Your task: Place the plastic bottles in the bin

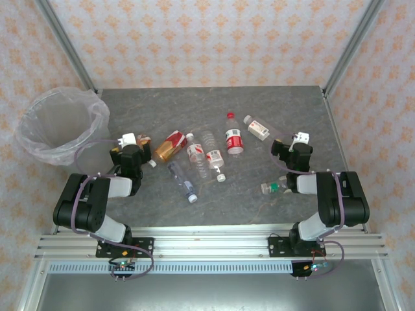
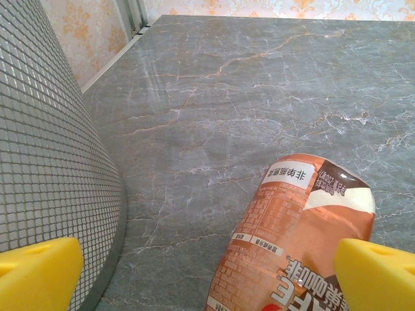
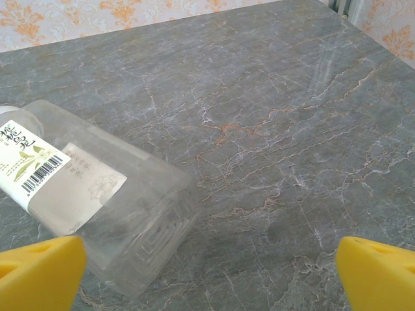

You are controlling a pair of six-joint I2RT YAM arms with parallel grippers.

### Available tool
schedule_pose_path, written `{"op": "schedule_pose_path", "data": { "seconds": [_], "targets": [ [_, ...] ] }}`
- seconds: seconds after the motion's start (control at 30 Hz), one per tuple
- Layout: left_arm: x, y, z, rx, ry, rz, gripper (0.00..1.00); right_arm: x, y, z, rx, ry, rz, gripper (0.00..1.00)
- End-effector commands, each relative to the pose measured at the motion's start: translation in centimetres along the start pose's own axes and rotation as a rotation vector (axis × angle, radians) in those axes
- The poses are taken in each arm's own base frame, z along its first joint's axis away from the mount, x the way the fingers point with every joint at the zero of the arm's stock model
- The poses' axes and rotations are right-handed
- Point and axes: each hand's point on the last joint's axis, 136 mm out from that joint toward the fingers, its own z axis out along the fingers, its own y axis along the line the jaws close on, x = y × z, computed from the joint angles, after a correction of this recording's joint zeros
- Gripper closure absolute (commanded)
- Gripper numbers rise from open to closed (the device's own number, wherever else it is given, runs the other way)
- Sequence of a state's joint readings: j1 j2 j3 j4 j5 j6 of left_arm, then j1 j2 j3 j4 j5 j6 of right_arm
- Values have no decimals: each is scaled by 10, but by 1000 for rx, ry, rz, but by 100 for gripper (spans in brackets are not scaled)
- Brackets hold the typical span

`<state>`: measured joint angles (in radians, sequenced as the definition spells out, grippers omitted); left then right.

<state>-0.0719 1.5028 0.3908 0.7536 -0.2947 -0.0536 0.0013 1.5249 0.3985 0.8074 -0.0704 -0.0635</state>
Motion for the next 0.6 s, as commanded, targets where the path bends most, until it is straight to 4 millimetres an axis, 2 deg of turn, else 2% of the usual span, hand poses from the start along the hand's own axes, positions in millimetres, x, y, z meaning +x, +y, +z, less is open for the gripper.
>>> {"op": "schedule_pose_path", "data": {
  "seconds": [0.0,0.13,0.27,0.47,0.57],
  "targets": [
    [-15,0,-1,-7,-49,-11,0,-3,-1,1,8,-7,12,1],
    [-19,-9,-1,38,-32,18,0,-12,2,-3,-5,-16,11,1],
    [-40,-9,-6,16,36,57,0,-29,3,-16,-6,-22,7,1],
    [-65,-12,-26,-34,5,62,0,-61,-6,-37,48,-77,84,1],
    [-74,-15,-35,-46,12,44,0,-70,-8,-44,61,-77,147,1]
  ]
}}
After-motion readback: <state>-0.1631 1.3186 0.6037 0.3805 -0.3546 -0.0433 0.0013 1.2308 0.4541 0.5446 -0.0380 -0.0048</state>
